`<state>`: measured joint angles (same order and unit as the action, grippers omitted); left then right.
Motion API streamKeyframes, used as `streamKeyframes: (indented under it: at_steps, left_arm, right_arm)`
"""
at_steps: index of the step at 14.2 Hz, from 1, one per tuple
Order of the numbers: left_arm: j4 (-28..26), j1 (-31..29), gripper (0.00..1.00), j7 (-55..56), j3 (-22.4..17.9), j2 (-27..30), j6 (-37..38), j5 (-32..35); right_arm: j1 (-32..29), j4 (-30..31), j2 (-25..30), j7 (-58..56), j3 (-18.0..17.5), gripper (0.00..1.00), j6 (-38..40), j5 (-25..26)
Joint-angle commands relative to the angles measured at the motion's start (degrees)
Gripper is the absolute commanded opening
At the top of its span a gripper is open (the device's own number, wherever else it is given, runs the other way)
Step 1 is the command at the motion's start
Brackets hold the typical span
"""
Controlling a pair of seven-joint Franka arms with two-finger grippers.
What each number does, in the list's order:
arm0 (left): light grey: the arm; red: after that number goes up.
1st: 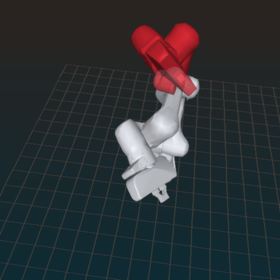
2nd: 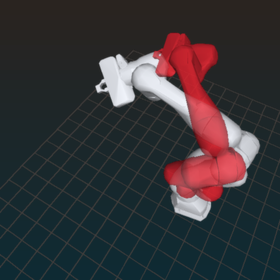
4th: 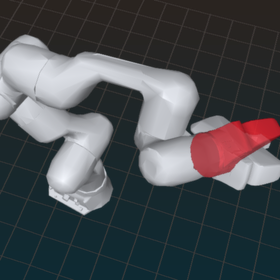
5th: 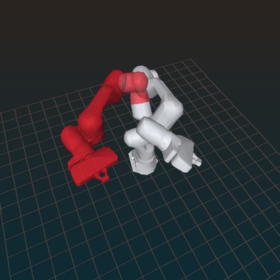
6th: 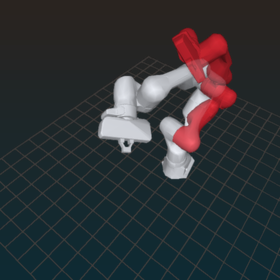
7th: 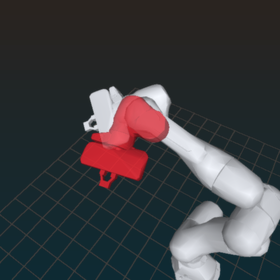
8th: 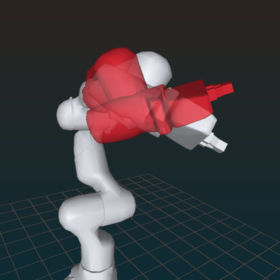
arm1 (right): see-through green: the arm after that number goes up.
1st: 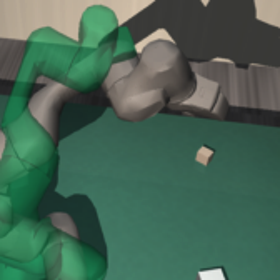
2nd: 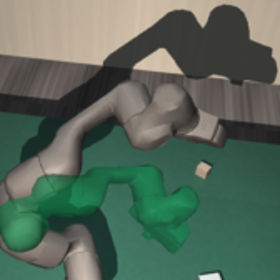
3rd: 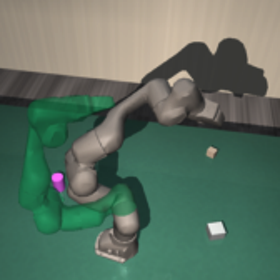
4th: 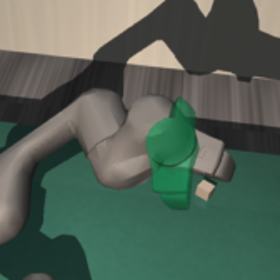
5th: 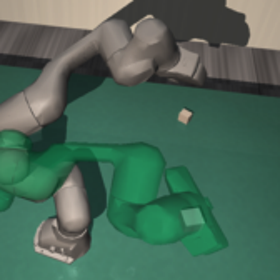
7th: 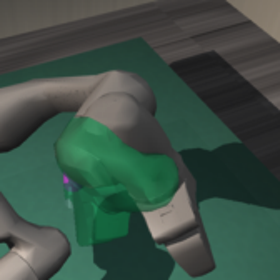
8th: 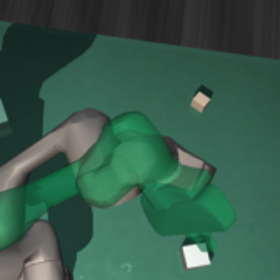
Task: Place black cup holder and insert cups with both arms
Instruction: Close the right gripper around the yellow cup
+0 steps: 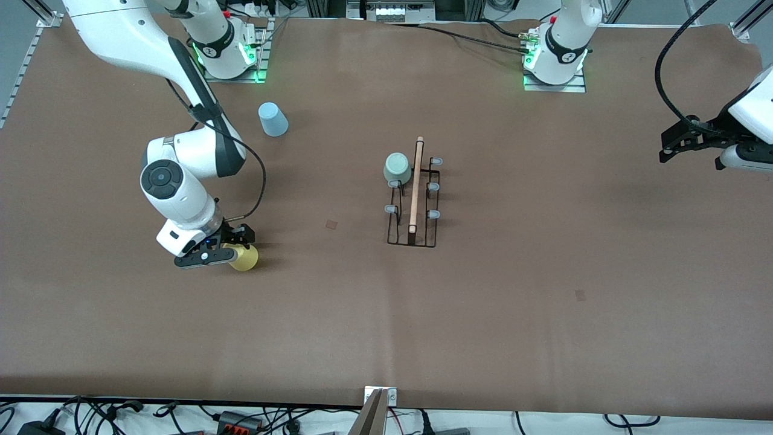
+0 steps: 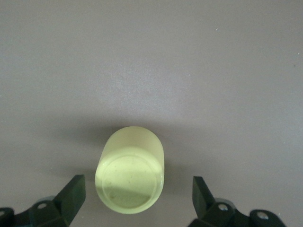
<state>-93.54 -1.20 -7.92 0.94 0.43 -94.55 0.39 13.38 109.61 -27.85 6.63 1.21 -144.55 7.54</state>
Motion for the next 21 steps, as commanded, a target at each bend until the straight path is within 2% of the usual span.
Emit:
streamKeyframes:
  at_steps: [1,7,8,10,11,12,14,16,18,20,21]
  left_arm:
    - [-0.3,0.2,1.0,-0.2,-0.2,0.5,-0.3,0.0]
    - [-0.3,0.2,1.0,-0.3,-0.2,0.5,-0.3,-0.1]
    - [-0.3,0.2,1.0,-0.3,-0.2,0.5,-0.2,-0.1]
    - [-0.3,0.2,1.0,-0.3,-0.2,0.5,-0.2,0.0]
    - [-0.3,0.1,1.0,-0.3,-0.2,0.5,-0.2,0.0]
    - [-0.3,0.1,1.0,-0.3,-0.2,0.5,-0.2,-0.1]
    - [-0.3,0.1,1.0,-0.3,-0.2,0.5,-0.2,0.0]
    - [-0.3,0.1,1.0,-0.3,-0.2,0.5,-0.3,0.0]
    - [-0.3,0.2,1.0,-0.2,-0.2,0.5,-0.3,0.0]
    - [-0.4,0.0,1.0,-0.5,-0.2,0.5,-0.2,-0.1]
    - [-0.4,-0.2,1.0,-0.8,-0.2,0.5,-0.2,-0.1]
  right_arm:
    - [-0.2,1.5,-0.3,-0.2,-0.2,1.0,-3.8,0.7]
    - [0.0,2.7,-1.9,0.0,-0.2,1.0,-7.8,0.8]
    - [0.0,2.7,-1.9,-0.1,-0.2,0.84,-7.8,0.8]
    - [-0.1,2.7,-1.7,-0.6,-0.2,0.39,-7.5,0.7]
    - [-0.2,2.7,-1.5,-0.7,-0.2,0.24,-7.4,0.8]
    - [-0.4,2.7,-1.0,-1.0,-0.2,0.15,-7.4,0.8]
    - [-0.3,2.3,1.0,-0.9,-0.2,0.14,-4.7,0.8]
    - [0.3,1.4,5.5,2.4,-1.1,0.14,2.2,-0.2]
    - [2.6,0.3,9.9,13.9,-4.7,0.14,7.3,-0.2]
    - [4.4,-4.2,11.1,26.4,-8.8,0.14,14.3,-0.3]
    - [7.7,-7.1,10.9,34.9,-9.4,0.14,17.0,-0.3]
